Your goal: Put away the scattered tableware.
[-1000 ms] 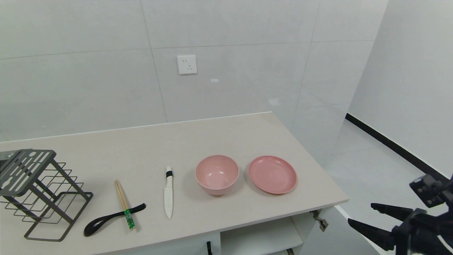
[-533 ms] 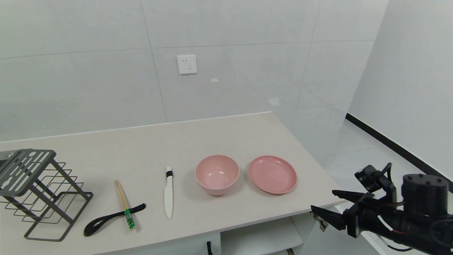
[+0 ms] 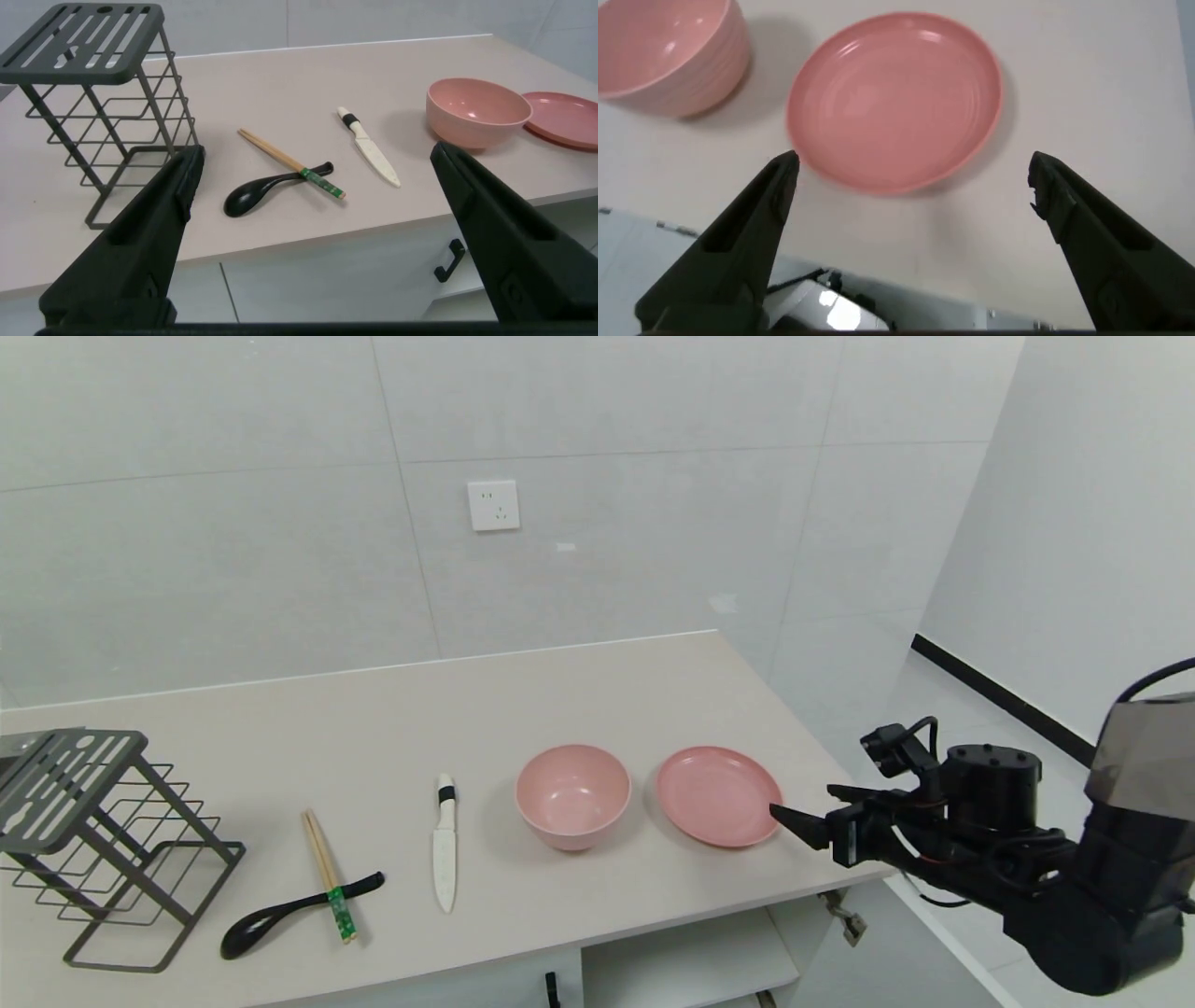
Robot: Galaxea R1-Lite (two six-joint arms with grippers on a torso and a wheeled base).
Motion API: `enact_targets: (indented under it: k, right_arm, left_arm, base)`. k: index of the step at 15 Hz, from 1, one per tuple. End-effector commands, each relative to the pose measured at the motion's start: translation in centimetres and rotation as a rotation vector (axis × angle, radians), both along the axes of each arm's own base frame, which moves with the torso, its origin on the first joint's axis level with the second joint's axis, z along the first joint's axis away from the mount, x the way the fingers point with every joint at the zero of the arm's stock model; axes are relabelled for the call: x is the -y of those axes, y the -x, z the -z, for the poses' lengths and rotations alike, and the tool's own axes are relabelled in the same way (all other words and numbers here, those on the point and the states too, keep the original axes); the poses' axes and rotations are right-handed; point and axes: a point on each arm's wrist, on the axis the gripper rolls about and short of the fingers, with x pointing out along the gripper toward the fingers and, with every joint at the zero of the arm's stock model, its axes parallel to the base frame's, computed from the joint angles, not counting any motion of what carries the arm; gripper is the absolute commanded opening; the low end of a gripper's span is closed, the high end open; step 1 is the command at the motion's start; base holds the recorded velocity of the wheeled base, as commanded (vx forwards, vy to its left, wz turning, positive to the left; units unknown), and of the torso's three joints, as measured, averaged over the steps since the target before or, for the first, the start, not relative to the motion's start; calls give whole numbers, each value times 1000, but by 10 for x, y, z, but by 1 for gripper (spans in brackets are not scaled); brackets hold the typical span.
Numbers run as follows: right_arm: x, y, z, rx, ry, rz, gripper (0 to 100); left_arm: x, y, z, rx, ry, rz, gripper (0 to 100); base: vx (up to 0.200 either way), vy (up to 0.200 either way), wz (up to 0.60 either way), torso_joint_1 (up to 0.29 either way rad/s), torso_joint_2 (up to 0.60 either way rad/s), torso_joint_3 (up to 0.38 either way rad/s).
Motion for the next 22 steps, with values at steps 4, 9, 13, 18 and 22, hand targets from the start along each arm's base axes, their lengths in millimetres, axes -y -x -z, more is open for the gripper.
enact_targets:
  k: [4,9,13,18,22]
  right_arm:
    - [-6,-42,44,-34,-21,29,100]
    - [-8,-58,60,-26,-23,31,100]
    - [-13,-68,67,-8,-27,24,100]
    - [-17,-85,74,29,-36,22,100]
    - [-29,-80,85,4,-25,-14,100]
  left_arm:
    - [0,0,0,-1,0,-1,100]
    - [0,0,0,-1,0,-1,100]
    - [0,0,0,-1,0,-1,100]
    - [0,0,0,-1,0,-1,100]
    - [0,0,0,-1,0,-1,100]
  base:
    - [0,0,0,0,0,0]
    - [0,0,0,0,0,0]
    - [0,0,0,0,0,0]
    - [0,0,0,0,0,0]
    - [0,0,0,0,0,0]
